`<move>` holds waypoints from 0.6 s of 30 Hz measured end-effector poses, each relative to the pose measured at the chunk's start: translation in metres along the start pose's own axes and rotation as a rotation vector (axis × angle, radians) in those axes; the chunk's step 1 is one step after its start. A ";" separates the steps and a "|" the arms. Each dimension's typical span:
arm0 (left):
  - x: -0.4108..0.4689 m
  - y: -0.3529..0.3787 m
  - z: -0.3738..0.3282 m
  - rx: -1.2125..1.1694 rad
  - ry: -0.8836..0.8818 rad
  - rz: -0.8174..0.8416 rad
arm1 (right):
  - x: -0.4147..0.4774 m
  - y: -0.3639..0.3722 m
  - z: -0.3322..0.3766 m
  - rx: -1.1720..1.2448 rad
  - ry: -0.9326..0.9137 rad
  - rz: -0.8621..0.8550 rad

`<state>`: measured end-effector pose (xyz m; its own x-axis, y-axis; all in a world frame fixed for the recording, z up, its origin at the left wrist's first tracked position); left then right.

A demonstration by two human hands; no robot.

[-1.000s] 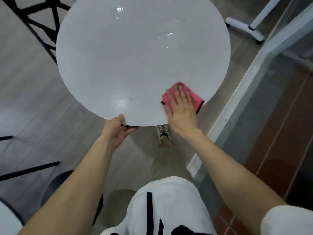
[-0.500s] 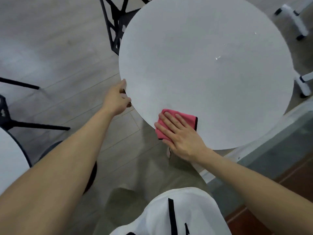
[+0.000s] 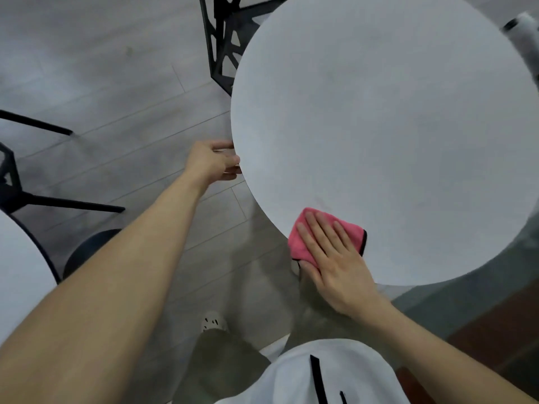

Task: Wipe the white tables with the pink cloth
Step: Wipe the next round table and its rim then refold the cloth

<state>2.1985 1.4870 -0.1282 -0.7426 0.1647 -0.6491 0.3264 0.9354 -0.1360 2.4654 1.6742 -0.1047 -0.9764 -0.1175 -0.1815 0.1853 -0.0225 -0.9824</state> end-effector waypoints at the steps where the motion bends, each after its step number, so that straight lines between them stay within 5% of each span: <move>1: 0.000 0.001 0.001 -0.009 0.000 0.008 | 0.000 0.000 -0.002 -0.001 0.018 0.012; 11: -0.008 0.007 0.009 -0.288 -0.018 0.009 | 0.221 -0.052 0.029 0.063 -0.185 -0.074; 15: -0.027 0.010 0.033 -0.570 -0.108 -0.077 | 0.286 -0.070 -0.002 0.040 -0.270 -0.070; 18: -0.045 0.028 0.040 -0.485 -0.085 -0.039 | 0.337 -0.084 -0.037 0.040 -0.230 -0.047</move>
<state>2.2646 1.4930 -0.1326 -0.6918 0.1190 -0.7122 -0.0260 0.9816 0.1893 2.1172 1.6734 -0.0852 -0.9338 -0.3383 -0.1165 0.1491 -0.0717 -0.9862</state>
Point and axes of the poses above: each hand's wrist, its own x-axis towards the middle knuckle, its own y-axis out of the palm, z = x × y, the point moved 9 cm from there along x, towards the middle knuckle, and after that the axes turned 5 degrees about -x, right-handed, at the moved point
